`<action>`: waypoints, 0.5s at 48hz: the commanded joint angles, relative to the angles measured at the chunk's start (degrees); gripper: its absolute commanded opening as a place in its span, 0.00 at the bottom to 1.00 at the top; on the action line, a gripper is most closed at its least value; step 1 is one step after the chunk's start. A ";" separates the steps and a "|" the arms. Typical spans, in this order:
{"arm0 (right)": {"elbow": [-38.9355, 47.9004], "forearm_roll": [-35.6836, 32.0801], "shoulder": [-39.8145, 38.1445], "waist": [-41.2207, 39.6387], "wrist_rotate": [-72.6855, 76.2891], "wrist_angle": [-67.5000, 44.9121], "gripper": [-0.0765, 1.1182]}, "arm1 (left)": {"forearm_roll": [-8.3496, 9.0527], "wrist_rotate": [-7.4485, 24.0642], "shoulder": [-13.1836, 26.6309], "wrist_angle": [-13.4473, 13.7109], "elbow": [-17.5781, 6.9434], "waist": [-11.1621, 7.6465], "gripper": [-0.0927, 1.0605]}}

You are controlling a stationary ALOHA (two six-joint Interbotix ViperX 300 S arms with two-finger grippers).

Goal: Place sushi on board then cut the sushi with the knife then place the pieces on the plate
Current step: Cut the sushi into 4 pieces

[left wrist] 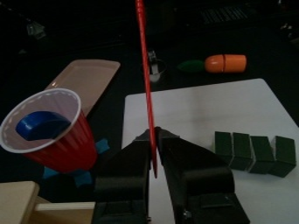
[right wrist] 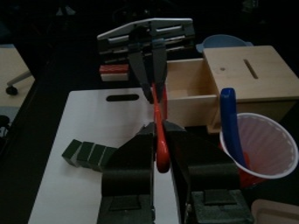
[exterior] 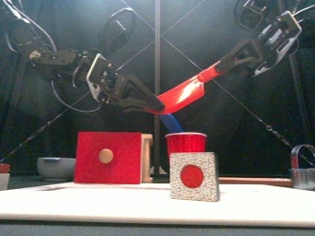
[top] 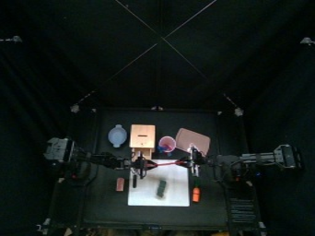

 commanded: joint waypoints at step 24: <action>-5.63 23.03 14.94 20.57 0.00 17.05 0.44 | 3.60 0.26 -1.14 7.73 -0.62 -4.66 0.36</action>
